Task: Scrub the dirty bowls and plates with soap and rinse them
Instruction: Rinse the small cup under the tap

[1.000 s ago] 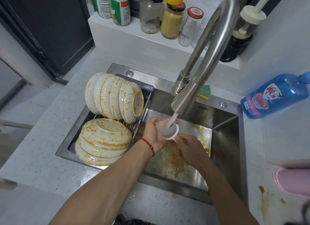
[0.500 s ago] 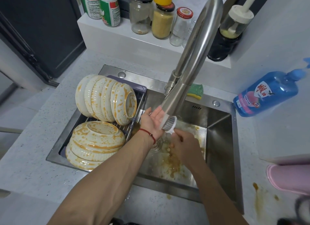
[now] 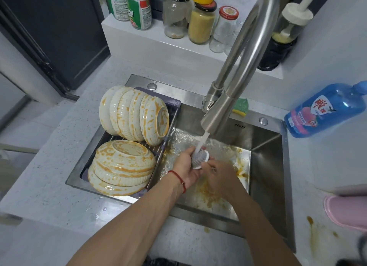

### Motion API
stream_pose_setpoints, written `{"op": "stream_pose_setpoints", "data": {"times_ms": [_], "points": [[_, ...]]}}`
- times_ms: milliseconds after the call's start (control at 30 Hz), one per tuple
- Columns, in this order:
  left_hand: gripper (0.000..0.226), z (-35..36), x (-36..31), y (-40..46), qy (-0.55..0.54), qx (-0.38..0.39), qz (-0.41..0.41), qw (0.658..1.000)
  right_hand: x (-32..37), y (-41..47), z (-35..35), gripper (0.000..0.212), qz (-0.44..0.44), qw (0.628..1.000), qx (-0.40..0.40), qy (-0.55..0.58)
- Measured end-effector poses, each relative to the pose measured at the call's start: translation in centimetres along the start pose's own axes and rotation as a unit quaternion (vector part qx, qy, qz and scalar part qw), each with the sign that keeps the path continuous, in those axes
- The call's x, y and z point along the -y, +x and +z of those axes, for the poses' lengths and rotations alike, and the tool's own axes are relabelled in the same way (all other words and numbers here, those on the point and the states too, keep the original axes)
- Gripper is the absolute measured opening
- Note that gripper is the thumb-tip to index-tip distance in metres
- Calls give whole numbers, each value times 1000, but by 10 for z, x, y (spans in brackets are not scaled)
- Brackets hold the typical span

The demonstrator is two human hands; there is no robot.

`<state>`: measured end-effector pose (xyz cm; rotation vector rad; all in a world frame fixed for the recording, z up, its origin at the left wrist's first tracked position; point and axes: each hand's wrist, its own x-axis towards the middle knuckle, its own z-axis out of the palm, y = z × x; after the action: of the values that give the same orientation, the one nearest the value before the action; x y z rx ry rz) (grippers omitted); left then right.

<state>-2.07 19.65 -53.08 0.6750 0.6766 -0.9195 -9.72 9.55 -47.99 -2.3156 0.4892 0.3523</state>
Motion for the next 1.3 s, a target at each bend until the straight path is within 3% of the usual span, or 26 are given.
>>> {"op": "stream_pose_setpoints", "data": {"times_ms": [200,300,500,600,733,800,933,1067,1233,1300], "points": [[52,1,-1,-2,-14,-16,18,1000,14,4,-2,39,45,999,2,-13],[39,1,-6,-5,-23,-51,44,997,32,23,20,36,72,996,-42,15],[23,11,6,-21,-31,-33,75,996,51,51,32,31,141,983,-112,31],[29,15,3,-20,-30,-24,84,996,50,50,35,32,120,982,-98,107],[58,14,-11,-14,-12,-49,78,996,39,47,25,35,24,996,-11,87],[62,19,-13,-9,-6,-60,65,996,32,50,21,29,10,994,-27,107],[53,24,0,-8,-27,-59,52,997,33,56,24,37,46,997,-67,8],[44,15,5,-7,-40,-51,67,996,43,57,22,42,82,995,-62,-15],[58,12,-9,-1,12,-108,79,991,23,46,18,24,-10,990,55,130],[55,19,-9,-3,37,-114,72,990,10,45,12,21,-24,990,21,138]]}}
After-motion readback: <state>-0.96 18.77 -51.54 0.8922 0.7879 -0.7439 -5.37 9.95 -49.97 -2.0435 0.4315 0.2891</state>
